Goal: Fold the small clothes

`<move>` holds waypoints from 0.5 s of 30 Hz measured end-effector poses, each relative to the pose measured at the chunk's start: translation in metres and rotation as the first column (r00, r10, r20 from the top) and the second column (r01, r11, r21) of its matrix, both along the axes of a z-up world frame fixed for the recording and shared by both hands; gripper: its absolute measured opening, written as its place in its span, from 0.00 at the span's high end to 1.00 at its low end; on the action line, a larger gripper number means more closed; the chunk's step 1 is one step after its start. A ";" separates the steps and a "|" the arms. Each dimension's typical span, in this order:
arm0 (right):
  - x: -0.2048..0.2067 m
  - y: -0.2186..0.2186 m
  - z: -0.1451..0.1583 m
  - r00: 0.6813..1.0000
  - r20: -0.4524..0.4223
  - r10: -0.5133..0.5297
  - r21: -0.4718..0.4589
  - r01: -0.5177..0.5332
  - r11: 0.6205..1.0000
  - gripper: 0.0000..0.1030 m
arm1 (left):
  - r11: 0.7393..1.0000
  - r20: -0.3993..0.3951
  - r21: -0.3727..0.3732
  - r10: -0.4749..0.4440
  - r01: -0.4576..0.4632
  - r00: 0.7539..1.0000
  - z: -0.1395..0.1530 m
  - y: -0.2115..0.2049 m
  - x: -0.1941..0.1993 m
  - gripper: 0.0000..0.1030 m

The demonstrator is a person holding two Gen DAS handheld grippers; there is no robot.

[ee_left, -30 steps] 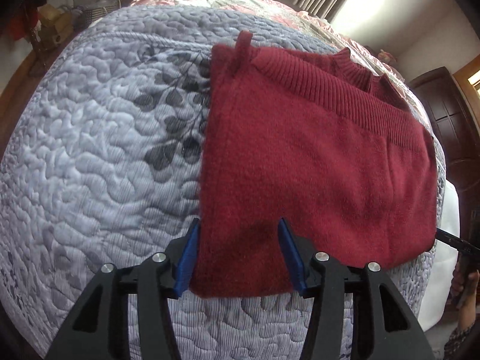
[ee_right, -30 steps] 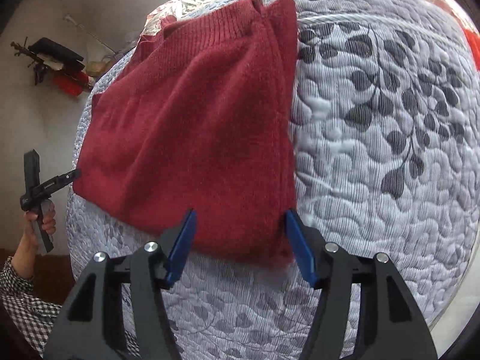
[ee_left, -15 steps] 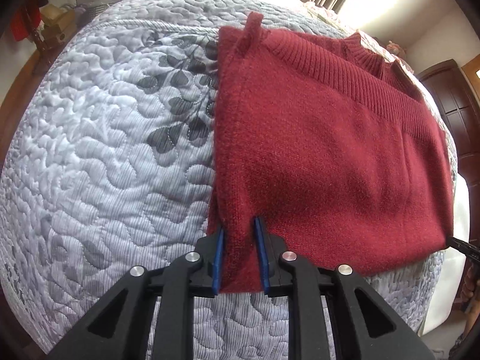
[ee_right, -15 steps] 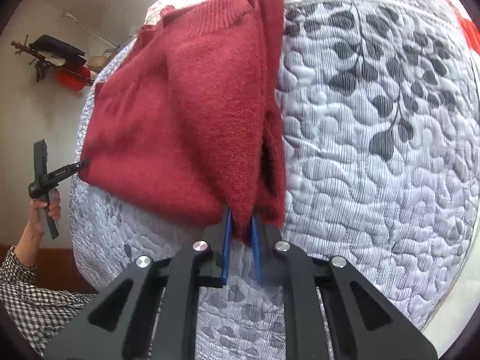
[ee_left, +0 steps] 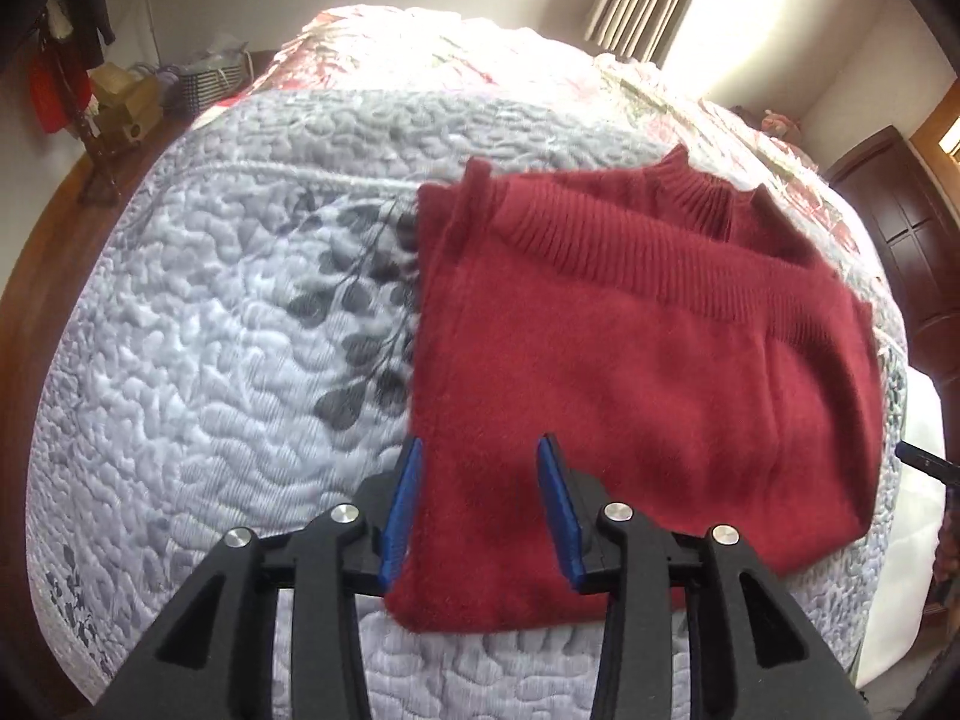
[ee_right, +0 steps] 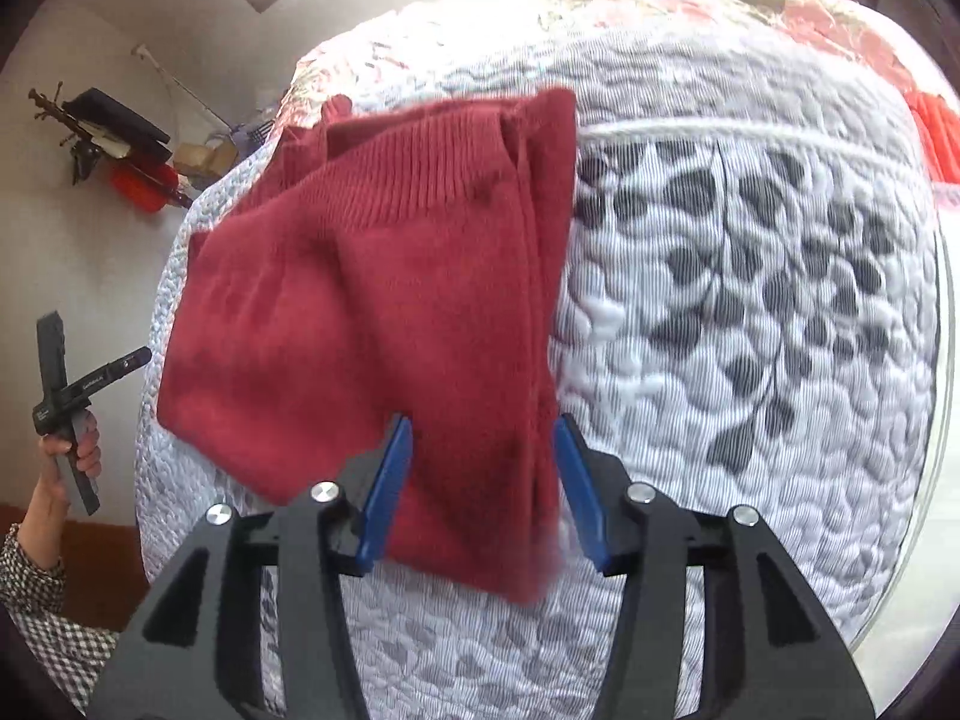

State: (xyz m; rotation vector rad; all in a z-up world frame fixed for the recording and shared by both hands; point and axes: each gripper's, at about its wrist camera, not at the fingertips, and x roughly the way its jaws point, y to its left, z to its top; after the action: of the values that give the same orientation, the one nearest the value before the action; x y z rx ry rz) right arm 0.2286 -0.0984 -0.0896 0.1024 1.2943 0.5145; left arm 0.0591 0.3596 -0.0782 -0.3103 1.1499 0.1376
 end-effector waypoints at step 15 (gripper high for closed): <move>0.123 0.047 -0.024 0.998 -0.025 0.051 -0.054 -0.052 0.997 0.93 | 0.997 -0.047 -0.003 -0.071 0.071 0.996 -0.049 -0.047 0.079 0.53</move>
State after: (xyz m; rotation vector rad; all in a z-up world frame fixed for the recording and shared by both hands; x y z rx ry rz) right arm 0.3515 -0.0512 -0.1138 0.0292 1.3356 0.5227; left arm 0.1379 0.3126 -0.1273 -0.2682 1.2061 0.0820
